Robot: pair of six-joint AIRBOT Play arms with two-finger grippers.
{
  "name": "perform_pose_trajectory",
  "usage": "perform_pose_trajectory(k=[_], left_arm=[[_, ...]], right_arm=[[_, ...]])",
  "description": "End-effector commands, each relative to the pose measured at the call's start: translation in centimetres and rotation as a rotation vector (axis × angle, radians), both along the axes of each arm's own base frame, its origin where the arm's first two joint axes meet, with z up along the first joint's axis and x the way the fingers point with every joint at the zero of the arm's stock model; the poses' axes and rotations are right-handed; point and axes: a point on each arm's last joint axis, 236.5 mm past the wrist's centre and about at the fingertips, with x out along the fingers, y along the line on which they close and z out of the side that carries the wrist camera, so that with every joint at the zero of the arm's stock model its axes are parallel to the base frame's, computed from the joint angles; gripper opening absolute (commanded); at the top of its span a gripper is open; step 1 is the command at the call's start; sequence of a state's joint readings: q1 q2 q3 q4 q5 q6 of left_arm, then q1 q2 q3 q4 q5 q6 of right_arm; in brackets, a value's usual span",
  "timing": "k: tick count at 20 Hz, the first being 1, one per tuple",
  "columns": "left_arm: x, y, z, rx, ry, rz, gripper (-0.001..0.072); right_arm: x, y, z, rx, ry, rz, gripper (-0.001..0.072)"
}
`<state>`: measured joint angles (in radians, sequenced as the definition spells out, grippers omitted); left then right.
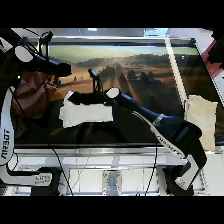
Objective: Fold the shirts.
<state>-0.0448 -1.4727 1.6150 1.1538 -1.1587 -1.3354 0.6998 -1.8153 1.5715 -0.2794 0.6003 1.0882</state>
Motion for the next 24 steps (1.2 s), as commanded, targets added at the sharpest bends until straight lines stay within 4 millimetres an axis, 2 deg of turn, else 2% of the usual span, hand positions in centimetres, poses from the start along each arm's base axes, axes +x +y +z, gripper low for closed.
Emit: perform_pose_trajectory(k=[1,2,3,4,6,7,8,9,10,11,15,21,24], left_arm=[[-0.4,0.1,-0.2,0.015,0.012,-0.022,0.0014],[-0.5,0.1,-0.2,0.017,0.01,-0.026,0.0014],[-0.4,0.1,-0.2,0.017,0.009,-0.026,0.0014],[-0.4,0.1,-0.2,0.016,0.006,-0.024,0.0014],[-0.2,0.1,-0.1,0.016,0.001,-0.022,0.0014],[-0.2,0.1,-0.1,0.016,-0.002,-0.021,0.0014],[-0.1,0.1,0.0,0.016,-0.005,-0.02,0.0014],[-0.1,0.1,0.0,0.016,-0.007,-0.019,0.0014],[0.0,0.1,0.0,0.015,-0.008,-0.018,0.0014],[0.0,0.1,0.0,0.016,-0.011,-0.017,0.0014],[0.4,0.2,0.2,0.014,-0.026,-0.01,0.0014],[0.4,0.2,0.2,0.022,-0.032,-0.018,0.0014],[0.4,0.2,0.2,0.027,-0.034,-0.024,0.0014]], right_arm=[[3.9,-6.1,1.2,-0.046,-0.056,-0.01,0.0472],[4.9,-9.2,0.6,-0.086,-0.016,-0.006,0.0463],[5.4,-12.6,-0.9,-0.152,0.051,-0.006,0.0462],[5.5,-15.9,-2.9,-0.232,0.129,-0.013,0.0462],[4.6,-21.8,-7.4,-0.412,0.283,-0.039,0.0465],[3.6,-23.6,-9.2,-0.472,0.341,-0.043,0.0472],[2.9,-24.2,-10.5,-0.497,0.37,-0.038,0.0478],[2.3,-24.4,-11.6,-0.502,0.393,-0.041,0.0528],[1.8,-24.1,-12.4,-0.498,0.408,-0.047,0.0629],[1.4,-23.7,-13.0,-0.487,0.419,-0.053,0.0669],[0.8,-22.0,-14.4,-0.439,0.45,-0.05,0.0669],[1.0,-14.9,-14.8,-0.159,0.51,-0.03,0.0665],[-0.2,-12.7,-15.5,-0.117,0.562,-0.016,0.0662]])
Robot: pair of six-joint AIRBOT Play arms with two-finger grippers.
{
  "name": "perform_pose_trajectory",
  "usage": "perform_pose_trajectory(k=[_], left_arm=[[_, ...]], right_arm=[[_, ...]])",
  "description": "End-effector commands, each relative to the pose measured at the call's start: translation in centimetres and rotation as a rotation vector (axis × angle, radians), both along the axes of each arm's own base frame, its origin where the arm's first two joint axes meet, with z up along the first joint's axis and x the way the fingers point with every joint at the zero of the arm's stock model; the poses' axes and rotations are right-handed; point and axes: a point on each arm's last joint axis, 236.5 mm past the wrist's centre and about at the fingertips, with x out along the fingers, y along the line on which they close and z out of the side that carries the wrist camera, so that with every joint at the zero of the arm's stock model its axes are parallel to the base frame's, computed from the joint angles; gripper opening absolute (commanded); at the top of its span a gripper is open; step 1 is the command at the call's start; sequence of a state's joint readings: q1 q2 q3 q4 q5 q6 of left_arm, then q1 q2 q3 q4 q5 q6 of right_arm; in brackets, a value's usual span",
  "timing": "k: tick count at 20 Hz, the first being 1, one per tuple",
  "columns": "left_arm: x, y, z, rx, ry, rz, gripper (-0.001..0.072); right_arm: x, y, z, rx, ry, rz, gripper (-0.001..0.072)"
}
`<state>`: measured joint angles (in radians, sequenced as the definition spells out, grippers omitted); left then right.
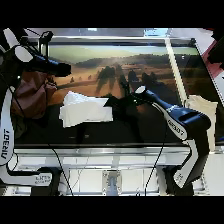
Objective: Fold the shirts.
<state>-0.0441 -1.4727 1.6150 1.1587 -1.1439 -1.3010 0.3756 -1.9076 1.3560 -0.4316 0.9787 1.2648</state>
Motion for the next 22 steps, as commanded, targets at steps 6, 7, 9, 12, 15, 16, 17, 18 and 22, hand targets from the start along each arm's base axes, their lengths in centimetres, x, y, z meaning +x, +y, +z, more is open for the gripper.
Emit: perform_pose_trajectory(k=[6,7,9,12,15,16,17,18,22], left_arm=[[-0.1,0.0,0.0,0.008,0.0,-0.01,0.0014],[-0.1,0.0,0.0,0.008,-0.001,-0.01,0.0014],[-0.1,0.0,0.0,0.008,-0.001,-0.01,0.0014],[-0.1,0.0,0.0,0.008,-0.002,-0.01,0.0014],[0.0,0.0,0.1,0.004,-0.005,-0.004,0.0014],[0.0,0.0,0.1,0.003,-0.006,-0.003,0.0014],[0.1,0.0,0.1,0.0,-0.004,0.002,0.0014],[0.1,0.1,0.1,-0.004,-0.002,0.01,0.0014],[0.4,0.0,0.4,-0.029,-0.003,0.038,0.0014]], right_arm=[[0.0,4.8,3.4,0.238,-0.001,-0.034,0.0027],[1.2,4.4,5.2,0.295,-0.044,-0.054,0.0026],[4.8,1.2,8.1,0.309,-0.144,-0.134,0.0025],[10.3,-8.2,13.1,0.247,-0.299,-0.29,0.0025],[12.7,-21.2,17.7,0.107,-0.387,-0.481,0.0025],[12.5,-25.4,18.9,0.045,-0.4,-0.544,0.0025],[11.8,-30.0,19.9,-0.031,-0.408,-0.609,0.0025],[10.3,-34.5,20.7,-0.115,-0.406,-0.666,0.0025],[0.3,-48.9,21.4,-0.424,-0.263,-0.851,0.0024]])
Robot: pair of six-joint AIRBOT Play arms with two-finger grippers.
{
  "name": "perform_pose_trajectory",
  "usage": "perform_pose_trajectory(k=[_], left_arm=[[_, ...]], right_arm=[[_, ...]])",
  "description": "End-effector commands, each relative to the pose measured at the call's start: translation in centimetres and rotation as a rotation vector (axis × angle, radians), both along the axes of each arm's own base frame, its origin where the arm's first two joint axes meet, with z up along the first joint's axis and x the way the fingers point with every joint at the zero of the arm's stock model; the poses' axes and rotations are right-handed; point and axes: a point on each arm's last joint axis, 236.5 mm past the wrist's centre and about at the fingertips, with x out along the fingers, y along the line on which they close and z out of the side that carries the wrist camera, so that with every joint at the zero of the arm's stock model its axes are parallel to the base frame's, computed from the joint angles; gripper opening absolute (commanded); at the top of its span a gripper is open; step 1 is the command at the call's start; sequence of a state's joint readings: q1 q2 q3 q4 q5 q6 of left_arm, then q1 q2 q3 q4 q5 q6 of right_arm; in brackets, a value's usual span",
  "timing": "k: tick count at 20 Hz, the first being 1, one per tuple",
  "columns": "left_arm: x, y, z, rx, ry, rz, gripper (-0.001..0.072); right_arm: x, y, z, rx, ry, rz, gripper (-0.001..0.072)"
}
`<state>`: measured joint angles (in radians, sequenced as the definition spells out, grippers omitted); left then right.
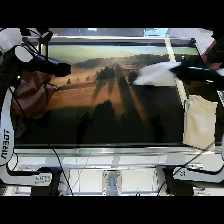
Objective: Fold the shirts.
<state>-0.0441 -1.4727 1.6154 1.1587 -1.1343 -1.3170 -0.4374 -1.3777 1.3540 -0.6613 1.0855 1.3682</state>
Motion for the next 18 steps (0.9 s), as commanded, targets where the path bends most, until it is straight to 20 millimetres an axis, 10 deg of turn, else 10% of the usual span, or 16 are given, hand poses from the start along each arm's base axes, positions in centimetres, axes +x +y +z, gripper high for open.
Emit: perform_pose_trajectory(k=[1,5,9,10,12,15,18], left_arm=[[0.2,-0.2,0.3,-0.026,0.0,0.022,0.0014],[0.1,-0.8,0.6,-0.059,0.003,0.021,0.0014],[0.0,-1.7,1.0,-0.104,0.006,0.013,0.0014],[0.0,-1.9,1.1,-0.116,0.007,0.011,0.0014],[-0.1,-2.2,1.2,-0.127,0.01,0.008,0.0014],[-0.1,-2.2,1.2,-0.127,0.01,0.008,0.0014],[-0.1,-2.2,1.2,-0.127,0.01,0.008,0.0014]], right_arm=[[-10.8,-12.4,-0.4,-0.182,0.242,-0.249,0.0024],[-23.4,-17.9,-3.0,-0.216,0.59,-0.366,0.0024],[-29.3,-17.5,-6.7,-0.151,0.809,-0.379,0.0028],[-29.7,-17.0,-7.5,-0.129,0.831,-0.368,0.0059],[-29.6,-15.9,-8.3,-0.085,0.836,-0.347,0.0385],[-26.6,-15.1,-6.9,-0.027,0.71,-0.336,0.0409],[-18.8,-12.9,-1.0,0.11,0.325,-0.269,0.0401]])
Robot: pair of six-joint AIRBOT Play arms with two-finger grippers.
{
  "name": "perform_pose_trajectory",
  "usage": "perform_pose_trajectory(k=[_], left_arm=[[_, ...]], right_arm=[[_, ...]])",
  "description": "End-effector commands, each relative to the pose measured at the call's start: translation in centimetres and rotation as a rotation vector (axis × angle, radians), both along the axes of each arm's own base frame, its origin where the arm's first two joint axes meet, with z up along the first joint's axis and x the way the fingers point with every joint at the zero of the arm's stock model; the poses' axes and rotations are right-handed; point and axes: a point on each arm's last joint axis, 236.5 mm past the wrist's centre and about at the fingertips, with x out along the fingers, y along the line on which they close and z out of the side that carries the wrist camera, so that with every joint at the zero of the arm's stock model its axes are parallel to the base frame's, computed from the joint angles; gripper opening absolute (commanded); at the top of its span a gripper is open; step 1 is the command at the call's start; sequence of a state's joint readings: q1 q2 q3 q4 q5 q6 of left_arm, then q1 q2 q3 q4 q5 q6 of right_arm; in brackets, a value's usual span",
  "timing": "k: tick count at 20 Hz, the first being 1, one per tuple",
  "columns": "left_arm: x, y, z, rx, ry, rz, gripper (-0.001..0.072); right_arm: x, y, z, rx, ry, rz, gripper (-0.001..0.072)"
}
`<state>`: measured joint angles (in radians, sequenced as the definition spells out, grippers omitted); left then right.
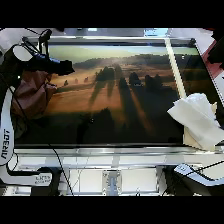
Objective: Fold the shirts.
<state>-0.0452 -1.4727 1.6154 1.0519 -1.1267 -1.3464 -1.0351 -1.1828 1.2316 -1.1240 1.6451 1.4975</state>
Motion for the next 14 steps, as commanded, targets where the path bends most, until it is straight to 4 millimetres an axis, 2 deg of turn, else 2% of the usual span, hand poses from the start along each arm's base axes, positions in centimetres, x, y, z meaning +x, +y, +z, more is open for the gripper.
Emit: perform_pose_trajectory(k=[1,2,3,4,5,7,9,12,14], left_arm=[[-0.1,-0.1,0.1,-0.005,0.001,-0.001,0.0014],[-0.2,-0.1,0.0,-0.005,0.006,-0.004,0.0014],[-0.3,-0.2,0.0,-0.006,0.012,-0.006,0.0014],[-0.4,-0.3,-0.1,-0.015,0.025,-0.001,0.0014],[-0.5,-0.4,-0.1,-0.029,0.037,0.008,0.0014],[-1.1,-1.3,0.1,-0.073,0.066,-0.001,0.0014],[-2.1,-1.9,0.0,-0.09,0.104,-0.027,0.0014],[-3.1,-2.0,-0.5,-0.083,0.143,-0.052,0.0014],[-3.3,-2.0,-0.6,-0.081,0.152,-0.057,0.0014]], right_arm=[[8.4,3.5,7.8,0.124,-0.491,0.081,0.04],[10.3,4.8,10.4,0.147,-0.627,0.128,0.04],[11.7,6.3,12.0,0.15,-0.719,0.189,0.04],[12.7,8.0,12.1,0.126,-0.741,0.271,0.0399],[13.3,9.9,11.1,0.081,-0.725,0.374,0.0399],[14.1,13.6,7.7,-0.051,-0.63,0.605,0.0399],[15.1,16.6,4.3,-0.184,-0.535,0.764,0.04],[16.7,18.6,0.8,-0.432,-0.444,0.95,0.0399],[17.6,18.7,0.2,-0.604,-0.408,1.05,0.0399]])
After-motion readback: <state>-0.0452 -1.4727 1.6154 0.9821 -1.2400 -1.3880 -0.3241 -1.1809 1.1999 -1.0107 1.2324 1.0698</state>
